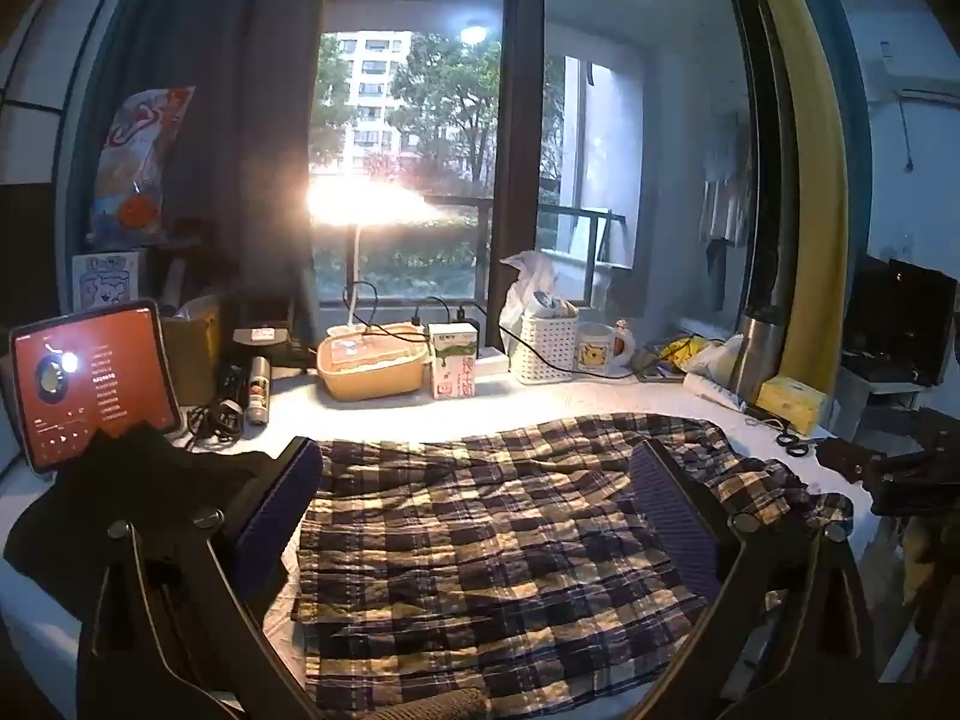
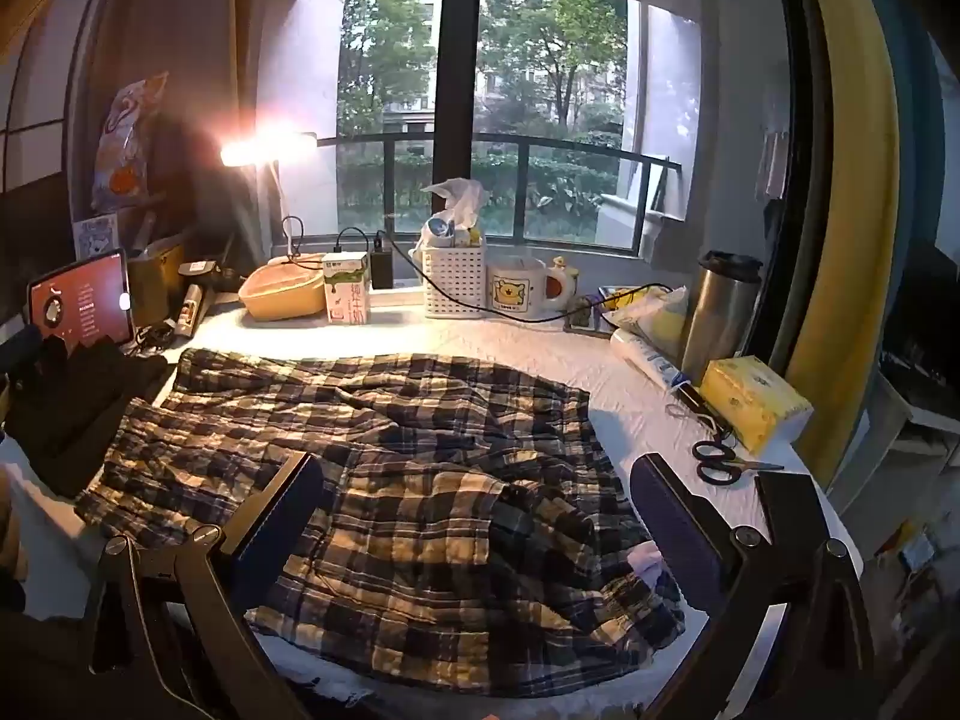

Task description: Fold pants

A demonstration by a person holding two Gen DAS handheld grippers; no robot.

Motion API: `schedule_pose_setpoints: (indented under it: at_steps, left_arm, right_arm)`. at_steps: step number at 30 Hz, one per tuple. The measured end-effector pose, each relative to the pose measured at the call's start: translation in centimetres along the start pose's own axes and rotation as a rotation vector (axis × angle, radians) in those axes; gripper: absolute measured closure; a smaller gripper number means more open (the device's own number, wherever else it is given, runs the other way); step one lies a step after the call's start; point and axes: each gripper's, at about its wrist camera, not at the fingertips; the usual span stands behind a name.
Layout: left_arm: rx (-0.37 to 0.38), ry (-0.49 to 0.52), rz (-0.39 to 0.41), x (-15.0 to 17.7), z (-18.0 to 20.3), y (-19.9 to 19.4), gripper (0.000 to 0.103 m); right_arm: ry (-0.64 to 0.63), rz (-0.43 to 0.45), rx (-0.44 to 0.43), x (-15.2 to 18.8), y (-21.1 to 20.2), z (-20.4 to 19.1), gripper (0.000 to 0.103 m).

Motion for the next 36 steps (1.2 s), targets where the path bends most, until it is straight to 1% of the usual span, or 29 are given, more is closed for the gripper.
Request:
schedule_pose_setpoints:
  at_steps: [2,3,4,6,7,8,12,19,25,36]
  left_arm:
    - [-0.012,0.015,-0.010,0.2,0.6,-0.2,0.002]
    - [-0.012,0.027,-0.025,-0.1,1.5,-0.1,0.002]
    - [0.003,0.009,-0.031,-0.3,1.0,-0.2,0.002]
    - [0.012,-0.015,-0.032,-0.1,0.8,-0.5,0.002]
    - [0.018,-0.014,-0.053,-0.2,0.7,-0.1,0.002]
    - [0.019,-0.015,-0.056,-0.3,0.6,0.0,0.002]
    - [0.006,-0.022,-0.048,-0.1,0.0,0.1,0.002]
    - [-0.013,-0.037,-0.040,-0.1,-0.7,0.0,0.002]
    - [-0.026,-0.047,-0.052,0.0,-0.6,0.2,0.002]
    - [-0.009,-0.045,-0.062,0.1,-0.6,0.2,0.002]
  right_arm:
    - [0.005,-0.004,-0.006,0.0,-0.1,0.0,0.000]
    - [0.002,-0.003,-0.007,0.1,-0.1,0.0,0.000]
    - [-0.001,-0.004,-0.007,0.2,-0.2,0.0,0.000]
    - [0.005,-0.011,-0.006,0.1,0.1,-0.1,0.000]
    - [0.007,-0.012,-0.006,0.1,0.1,-0.1,0.000]
    - [0.008,-0.010,-0.010,-0.3,-0.3,-0.1,0.000]
    - [0.007,-0.011,-0.011,-0.5,-0.2,-0.8,0.000]
    - [0.018,-0.010,-0.019,-0.4,-0.3,-0.3,0.000]
    - [0.017,-0.014,-0.021,-0.5,-0.2,-0.5,0.000]
    - [0.017,-0.014,-0.020,-0.4,-0.1,-0.4,0.000]
Point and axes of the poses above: each gripper's, at about its wrist camera, not at the fingertips, and y roughly the way its jaws point, z to its right, x to its underside, and after that the axes turned 4 degrees about -x, right-handed
